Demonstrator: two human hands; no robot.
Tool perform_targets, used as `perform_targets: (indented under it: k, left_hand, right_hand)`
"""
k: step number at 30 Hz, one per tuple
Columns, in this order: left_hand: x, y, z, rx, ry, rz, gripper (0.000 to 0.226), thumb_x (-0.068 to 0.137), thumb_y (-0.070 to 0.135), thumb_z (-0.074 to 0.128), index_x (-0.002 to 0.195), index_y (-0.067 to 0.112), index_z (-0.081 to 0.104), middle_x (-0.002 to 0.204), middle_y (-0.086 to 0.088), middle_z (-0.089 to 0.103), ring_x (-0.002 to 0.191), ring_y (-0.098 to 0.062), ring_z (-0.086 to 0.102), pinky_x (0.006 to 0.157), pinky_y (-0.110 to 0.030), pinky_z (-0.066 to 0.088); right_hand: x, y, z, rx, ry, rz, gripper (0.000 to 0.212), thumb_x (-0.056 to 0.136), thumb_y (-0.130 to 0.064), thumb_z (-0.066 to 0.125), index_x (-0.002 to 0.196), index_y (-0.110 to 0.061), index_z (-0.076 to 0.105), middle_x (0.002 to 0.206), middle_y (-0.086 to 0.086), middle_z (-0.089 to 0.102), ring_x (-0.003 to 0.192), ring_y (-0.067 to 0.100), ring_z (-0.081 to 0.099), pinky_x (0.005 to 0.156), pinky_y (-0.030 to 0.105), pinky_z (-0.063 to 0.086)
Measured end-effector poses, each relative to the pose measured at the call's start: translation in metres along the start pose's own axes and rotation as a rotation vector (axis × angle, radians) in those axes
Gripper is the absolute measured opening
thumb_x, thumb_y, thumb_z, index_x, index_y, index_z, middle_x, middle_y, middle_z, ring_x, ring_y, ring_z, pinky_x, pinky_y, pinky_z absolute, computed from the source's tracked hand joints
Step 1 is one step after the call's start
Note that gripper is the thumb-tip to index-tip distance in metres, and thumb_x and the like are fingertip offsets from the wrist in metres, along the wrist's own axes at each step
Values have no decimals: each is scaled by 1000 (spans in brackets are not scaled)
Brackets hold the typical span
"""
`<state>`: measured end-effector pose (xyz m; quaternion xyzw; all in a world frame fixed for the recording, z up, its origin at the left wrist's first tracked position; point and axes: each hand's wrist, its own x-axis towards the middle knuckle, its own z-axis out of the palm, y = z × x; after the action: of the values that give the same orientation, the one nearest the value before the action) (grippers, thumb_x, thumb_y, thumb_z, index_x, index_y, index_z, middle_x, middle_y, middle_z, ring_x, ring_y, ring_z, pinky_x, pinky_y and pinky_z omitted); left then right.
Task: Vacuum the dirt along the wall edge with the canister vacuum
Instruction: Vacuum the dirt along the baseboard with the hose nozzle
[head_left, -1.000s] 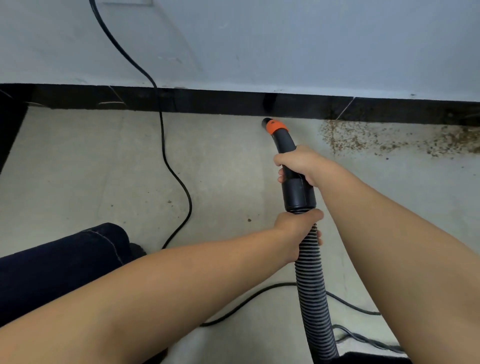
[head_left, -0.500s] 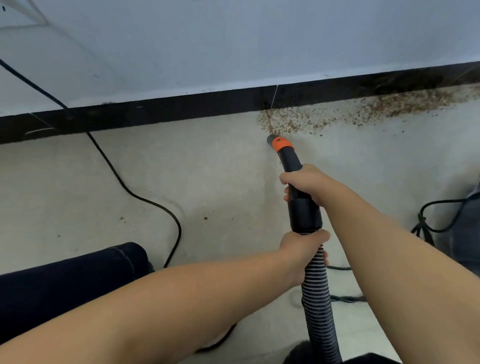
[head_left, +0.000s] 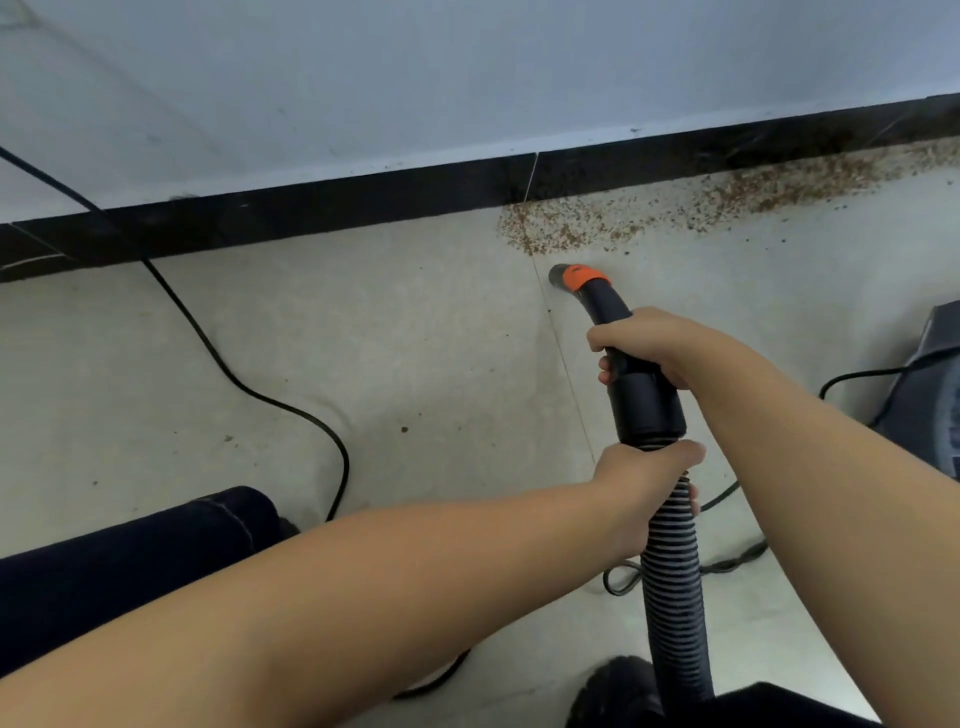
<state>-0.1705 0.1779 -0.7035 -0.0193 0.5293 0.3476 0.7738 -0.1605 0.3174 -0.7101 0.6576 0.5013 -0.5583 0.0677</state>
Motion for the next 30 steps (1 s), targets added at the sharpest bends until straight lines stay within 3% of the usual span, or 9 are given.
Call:
perform_targets:
  k: [7, 11, 16, 22, 26, 30]
  left_hand:
    - [-19, -22, 21, -14, -38, -43, 17, 85, 16, 66, 94, 8, 54, 69, -6, 57, 55, -17, 55, 60, -28, 51]
    - [-25, -27, 18, -54, 3, -67, 22, 84, 20, 68, 99, 7, 57, 65, -4, 57, 50, -15, 54, 52, -23, 50]
    - [-13, -13, -2, -8, 37, -48, 20, 84, 19, 68, 97, 8, 57, 65, -5, 58, 54, -18, 56, 60, -27, 52]
    - [9, 13, -7, 107, 3, -17, 13, 87, 15, 64, 90, 9, 53, 65, -6, 57, 52, -17, 54, 50, -22, 48]
    - [24, 30, 5, 127, -7, -13, 16, 87, 17, 66, 87, 10, 52, 68, -6, 56, 55, -18, 53, 54, -25, 47]
    - [34, 44, 14, 92, 21, -9, 17, 87, 18, 67, 84, 10, 53, 68, -6, 55, 55, -18, 52, 56, -26, 47]
  right_hand:
    - [-20, 22, -12, -59, -38, 59, 24, 81, -11, 62, 102, -7, 52, 55, 6, 65, 53, 19, 66, 62, 34, 58]
    - [-24, 22, -2, -59, -61, 62, 25, 80, -12, 62, 103, -8, 51, 56, 5, 67, 53, 20, 67, 57, 31, 57]
    - [-11, 12, 10, 53, -3, 25, 18, 82, -9, 60, 97, -9, 50, 52, 5, 63, 49, 18, 65, 59, 31, 56]
    - [11, 8, -11, 221, 147, 58, 15, 85, -4, 56, 97, -5, 47, 66, 12, 59, 36, 16, 60, 39, 22, 49]
    - [29, 4, -34, 264, 207, 66, 24, 86, -3, 56, 107, -2, 46, 66, 11, 58, 35, 16, 59, 43, 24, 52]
    - [42, -8, -45, 251, 181, 57, 19, 84, -5, 58, 100, -4, 48, 64, 9, 59, 39, 16, 61, 51, 27, 55]
